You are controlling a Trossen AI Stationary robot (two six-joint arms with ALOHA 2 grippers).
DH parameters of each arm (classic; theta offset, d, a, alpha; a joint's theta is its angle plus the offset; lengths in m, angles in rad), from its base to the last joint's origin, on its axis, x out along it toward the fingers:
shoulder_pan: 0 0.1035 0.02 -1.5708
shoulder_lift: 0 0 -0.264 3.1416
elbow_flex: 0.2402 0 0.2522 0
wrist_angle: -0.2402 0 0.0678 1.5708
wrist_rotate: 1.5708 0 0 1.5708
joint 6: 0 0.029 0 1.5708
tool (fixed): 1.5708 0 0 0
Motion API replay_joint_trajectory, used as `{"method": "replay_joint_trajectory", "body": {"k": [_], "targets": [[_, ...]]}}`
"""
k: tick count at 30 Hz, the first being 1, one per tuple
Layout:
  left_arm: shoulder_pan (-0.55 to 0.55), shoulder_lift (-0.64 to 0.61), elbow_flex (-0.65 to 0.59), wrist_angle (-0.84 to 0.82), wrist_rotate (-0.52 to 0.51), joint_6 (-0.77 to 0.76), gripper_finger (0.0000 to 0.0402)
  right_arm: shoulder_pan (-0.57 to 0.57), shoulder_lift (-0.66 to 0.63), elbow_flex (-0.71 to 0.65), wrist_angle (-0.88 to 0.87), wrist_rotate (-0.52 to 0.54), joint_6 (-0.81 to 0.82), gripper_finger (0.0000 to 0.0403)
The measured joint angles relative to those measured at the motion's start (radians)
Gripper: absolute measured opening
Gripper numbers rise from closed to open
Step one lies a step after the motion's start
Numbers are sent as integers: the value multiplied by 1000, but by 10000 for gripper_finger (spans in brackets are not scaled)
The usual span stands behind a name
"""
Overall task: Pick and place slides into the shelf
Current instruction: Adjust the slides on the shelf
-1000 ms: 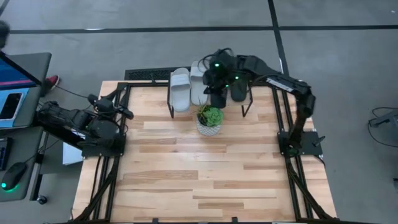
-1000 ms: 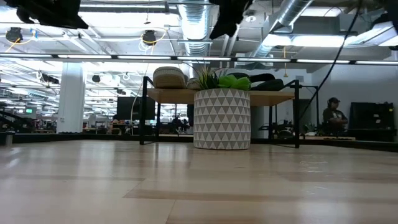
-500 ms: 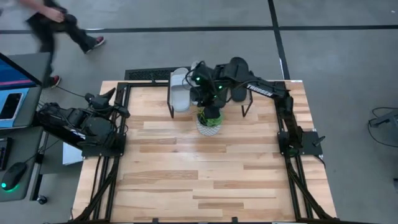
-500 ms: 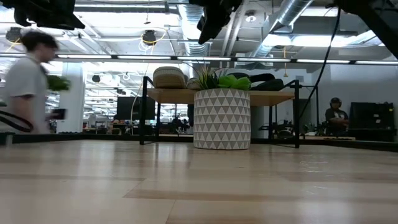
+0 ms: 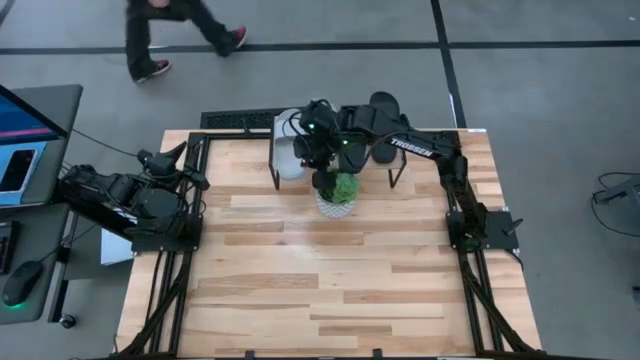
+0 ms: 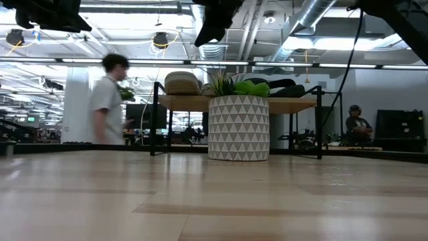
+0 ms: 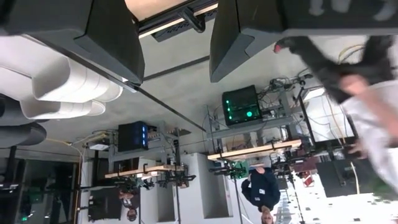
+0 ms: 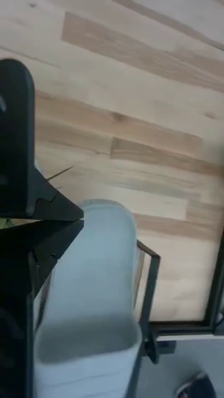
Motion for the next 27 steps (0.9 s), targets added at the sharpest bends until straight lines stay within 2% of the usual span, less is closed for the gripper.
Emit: {"method": "replay_joint_trajectory", "body": {"k": [8,27], "targets": [[0,0,0,0,6,2,171,-1,69,-1,8,69,72,0],[0,0,0,0,11,4,171,2,93,-2,-74,94,98,0]]}}
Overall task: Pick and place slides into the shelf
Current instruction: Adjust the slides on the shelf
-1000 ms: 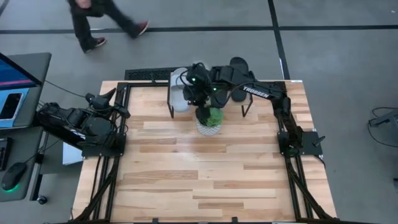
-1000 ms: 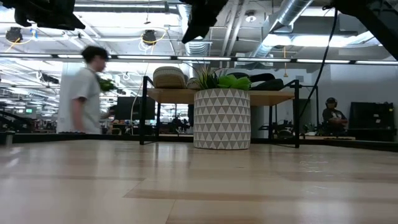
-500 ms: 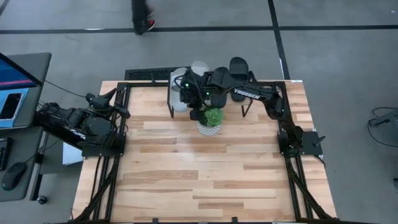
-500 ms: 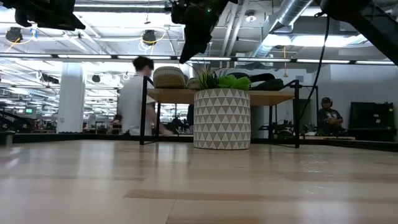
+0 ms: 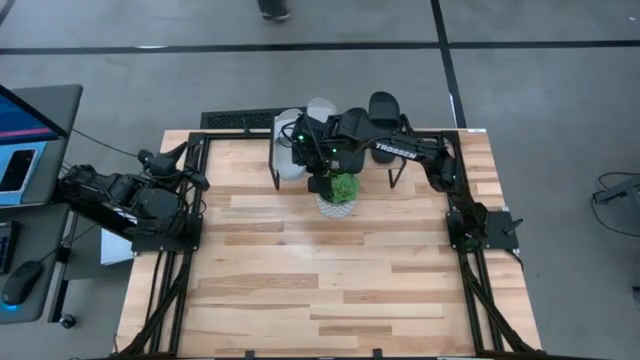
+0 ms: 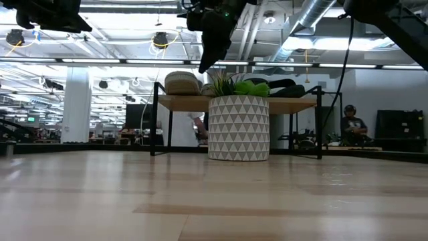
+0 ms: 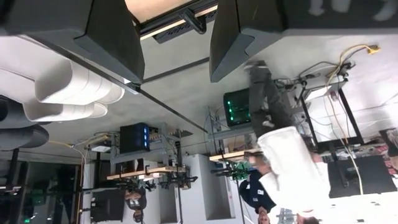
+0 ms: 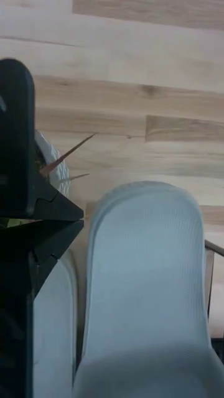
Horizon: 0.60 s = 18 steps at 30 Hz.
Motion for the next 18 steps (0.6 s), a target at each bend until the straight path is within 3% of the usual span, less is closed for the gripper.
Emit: {"method": "replay_joint_trajectory", "body": {"k": [18], "targets": [[0,0,0,0,1,0,171,-11,2,0,3,-1,0,0]]}}
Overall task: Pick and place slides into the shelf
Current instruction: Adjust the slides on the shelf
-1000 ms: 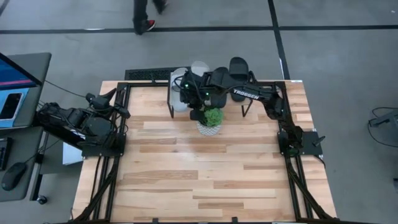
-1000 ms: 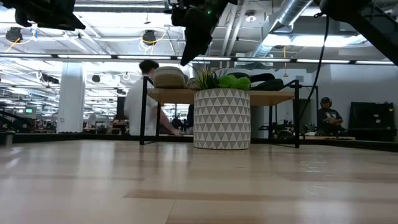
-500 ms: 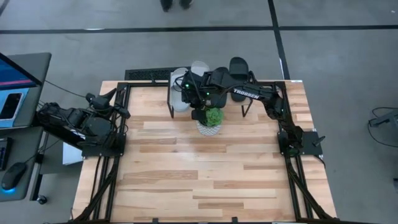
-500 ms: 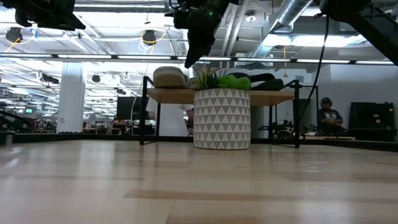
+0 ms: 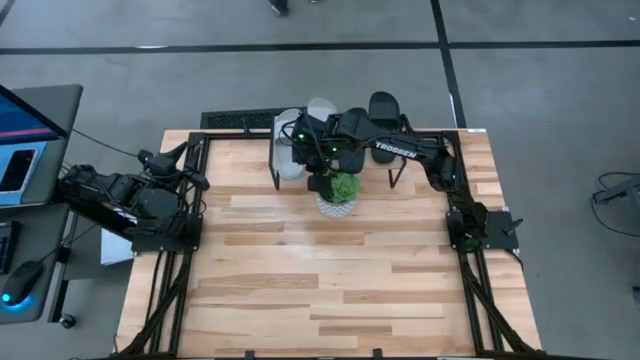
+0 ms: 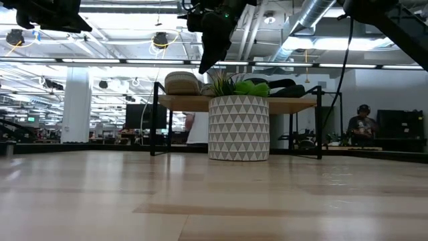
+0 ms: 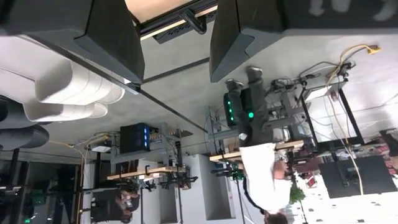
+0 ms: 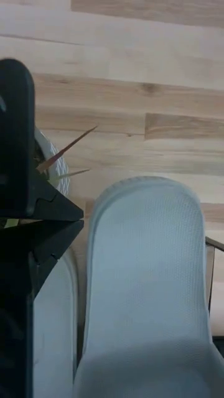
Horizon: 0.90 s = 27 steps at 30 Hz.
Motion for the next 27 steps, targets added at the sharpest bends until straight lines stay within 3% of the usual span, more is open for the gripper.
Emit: {"method": "replay_joint_trajectory", "body": {"k": [27], "targets": [[0,0,0,0,0,0,171,0,3,-21,8,-1,10,0]]}}
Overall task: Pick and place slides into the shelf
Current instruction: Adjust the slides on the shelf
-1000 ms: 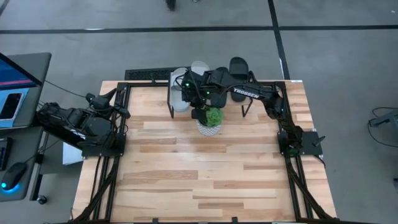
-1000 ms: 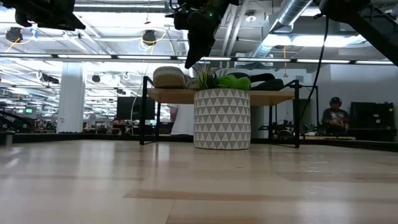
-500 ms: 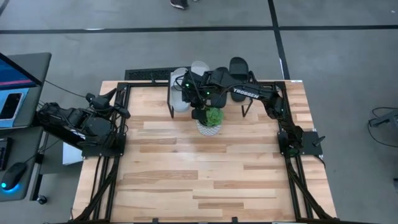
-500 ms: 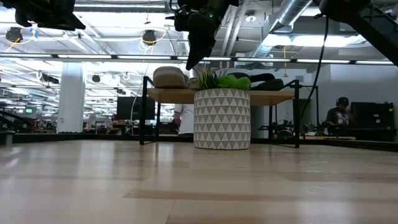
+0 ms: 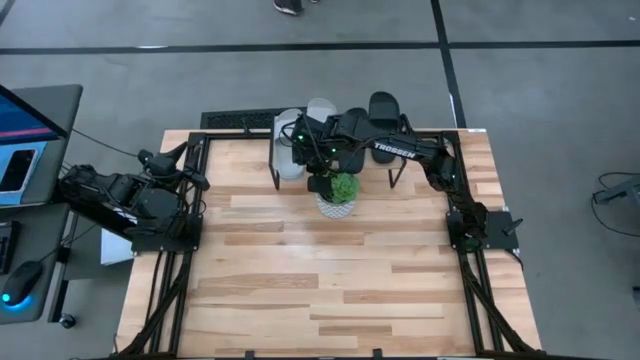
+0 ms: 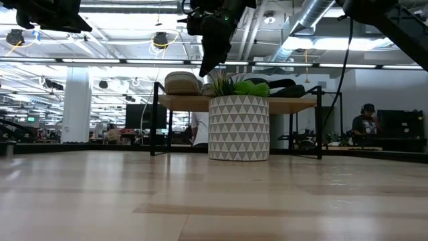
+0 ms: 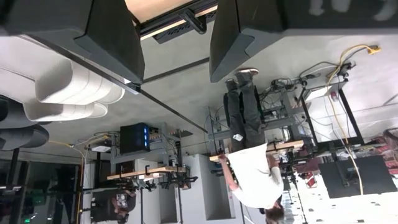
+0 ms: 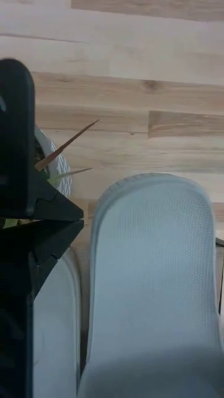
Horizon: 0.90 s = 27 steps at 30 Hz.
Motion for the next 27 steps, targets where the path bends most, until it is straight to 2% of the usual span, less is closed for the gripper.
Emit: {"method": "replay_joint_trajectory", "body": {"k": [27], "targets": [[0,0,0,0,0,0,171,2,-1,0,-8,0,95,0]]}}
